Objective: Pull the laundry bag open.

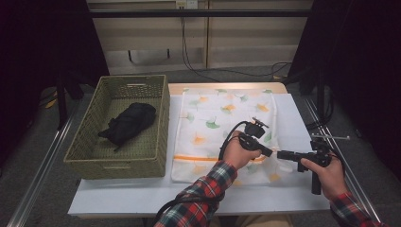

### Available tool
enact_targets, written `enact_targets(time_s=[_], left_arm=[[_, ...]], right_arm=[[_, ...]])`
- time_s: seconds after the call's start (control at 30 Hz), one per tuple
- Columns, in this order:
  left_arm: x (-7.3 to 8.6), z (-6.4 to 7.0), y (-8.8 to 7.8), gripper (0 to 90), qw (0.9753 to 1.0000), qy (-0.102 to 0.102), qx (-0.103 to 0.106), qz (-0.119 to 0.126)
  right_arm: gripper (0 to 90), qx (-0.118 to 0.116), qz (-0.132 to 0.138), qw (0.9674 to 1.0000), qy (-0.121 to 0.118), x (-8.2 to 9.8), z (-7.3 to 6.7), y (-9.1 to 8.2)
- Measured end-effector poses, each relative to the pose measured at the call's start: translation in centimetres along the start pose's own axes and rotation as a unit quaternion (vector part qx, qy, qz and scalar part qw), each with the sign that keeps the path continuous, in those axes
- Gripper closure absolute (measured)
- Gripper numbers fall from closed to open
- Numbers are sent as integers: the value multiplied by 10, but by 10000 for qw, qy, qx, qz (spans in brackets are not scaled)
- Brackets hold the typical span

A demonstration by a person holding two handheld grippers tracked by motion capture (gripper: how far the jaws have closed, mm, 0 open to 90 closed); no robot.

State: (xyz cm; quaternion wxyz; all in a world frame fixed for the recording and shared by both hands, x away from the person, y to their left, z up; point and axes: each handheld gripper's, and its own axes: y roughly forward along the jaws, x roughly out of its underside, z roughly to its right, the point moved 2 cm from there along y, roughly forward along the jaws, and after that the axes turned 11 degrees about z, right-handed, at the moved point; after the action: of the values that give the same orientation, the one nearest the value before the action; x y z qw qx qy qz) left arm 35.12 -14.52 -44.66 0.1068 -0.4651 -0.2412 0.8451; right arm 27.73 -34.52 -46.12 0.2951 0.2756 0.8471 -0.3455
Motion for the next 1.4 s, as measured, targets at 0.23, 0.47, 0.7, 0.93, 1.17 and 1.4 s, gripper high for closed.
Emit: enact_targets(time_s=[0.23, 0.47, 0.7, 0.93, 1.17, 1.4], left_arm=[[-1, 1, -1, 900, 10000, 41, 42, -70], [1, 1, 2, 899, 9998, 195, -40, -46], [2, 1, 6, 891, 9995, 307, -74, 14], [4, 1, 10, 870, 9991, 401, -160, -45], [4, 1, 12, 894, 9993, 343, -157, 4], [0, 4, 10, 900, 9992, 285, -237, -148]], right_arm=[[666, -90, -50, 9999, 114, 2, -1, 3], [860, -216, -36, 9998, -32, -1, -4, 1], [878, -249, -13, 9997, -50, -1, -4, 0], [882, -288, -5, 9996, -65, -1, -4, 0], [884, -297, 10, 9995, -81, -1, -3, -1], [889, -315, 8, 9995, 25, -2, -3, -2]])
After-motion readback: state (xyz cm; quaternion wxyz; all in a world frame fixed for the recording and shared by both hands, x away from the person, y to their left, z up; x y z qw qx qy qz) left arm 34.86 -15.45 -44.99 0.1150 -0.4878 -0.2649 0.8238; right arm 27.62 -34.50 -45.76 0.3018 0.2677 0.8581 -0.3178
